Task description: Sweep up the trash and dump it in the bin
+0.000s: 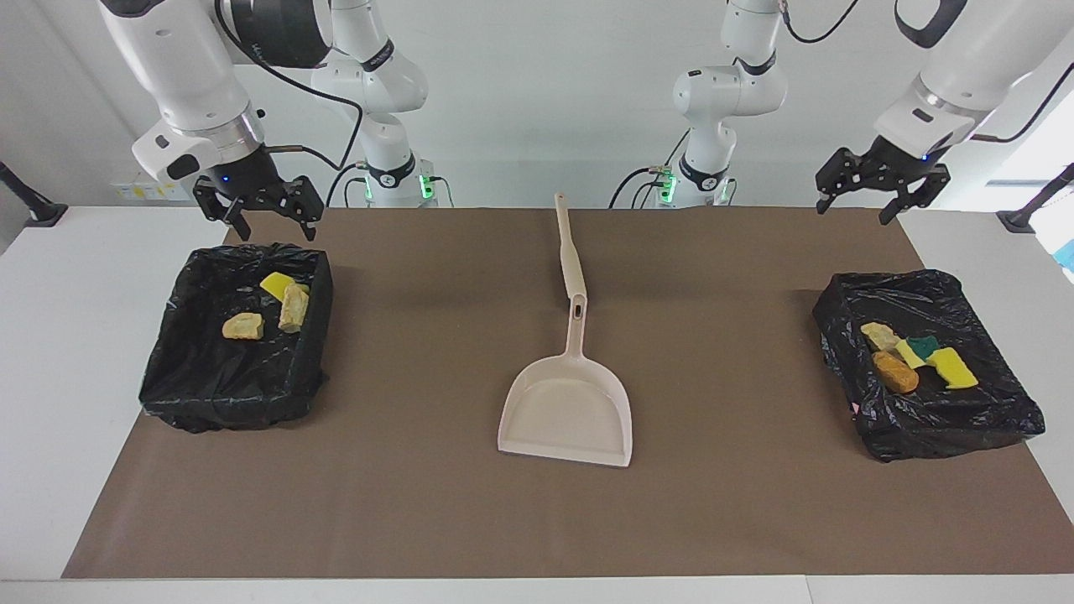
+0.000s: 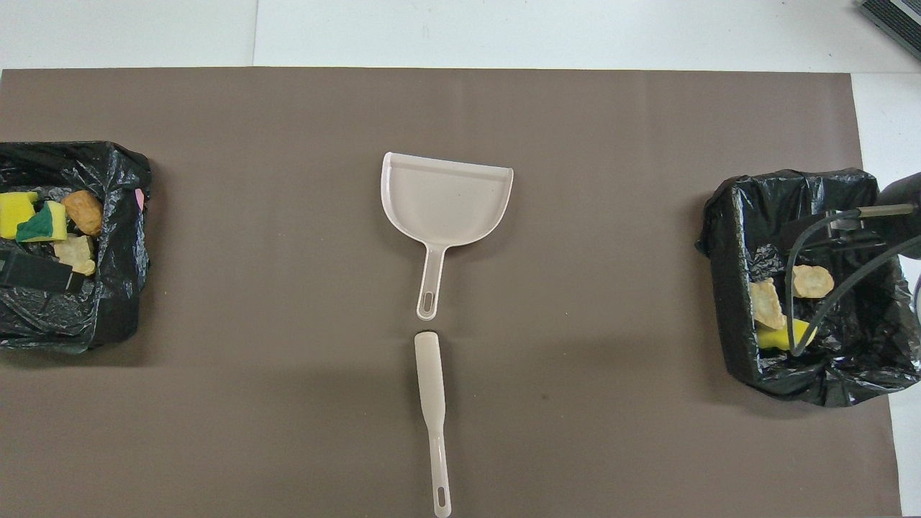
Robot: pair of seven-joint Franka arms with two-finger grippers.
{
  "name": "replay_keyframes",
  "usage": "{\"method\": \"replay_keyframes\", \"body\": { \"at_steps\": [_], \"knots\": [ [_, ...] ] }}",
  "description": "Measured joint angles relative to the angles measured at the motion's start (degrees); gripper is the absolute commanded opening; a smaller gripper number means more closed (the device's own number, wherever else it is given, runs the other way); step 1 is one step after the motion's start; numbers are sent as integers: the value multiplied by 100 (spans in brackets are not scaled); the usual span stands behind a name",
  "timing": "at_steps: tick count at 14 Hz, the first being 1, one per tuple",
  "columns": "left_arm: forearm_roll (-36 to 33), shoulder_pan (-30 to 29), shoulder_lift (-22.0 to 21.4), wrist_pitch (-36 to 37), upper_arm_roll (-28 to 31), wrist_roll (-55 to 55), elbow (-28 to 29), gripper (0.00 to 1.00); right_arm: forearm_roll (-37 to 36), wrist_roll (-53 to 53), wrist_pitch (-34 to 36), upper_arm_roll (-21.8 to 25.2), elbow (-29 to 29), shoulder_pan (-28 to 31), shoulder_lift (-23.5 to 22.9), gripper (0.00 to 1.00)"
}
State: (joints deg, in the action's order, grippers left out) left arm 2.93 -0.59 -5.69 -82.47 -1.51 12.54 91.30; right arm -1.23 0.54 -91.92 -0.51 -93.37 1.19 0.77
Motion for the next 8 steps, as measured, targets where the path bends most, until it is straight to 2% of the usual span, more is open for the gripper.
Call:
{"method": "replay_keyframes", "body": {
  "at_steps": [3, 8],
  "knots": [
    [0, 0, -209, 111, -32, -455, 47, 100, 0, 0, 0, 0, 0, 0, 0, 100],
    [0, 0, -178, 109, -34, -665, 104, 100, 0, 0, 0, 0, 0, 0, 0, 100]
  ]
}}
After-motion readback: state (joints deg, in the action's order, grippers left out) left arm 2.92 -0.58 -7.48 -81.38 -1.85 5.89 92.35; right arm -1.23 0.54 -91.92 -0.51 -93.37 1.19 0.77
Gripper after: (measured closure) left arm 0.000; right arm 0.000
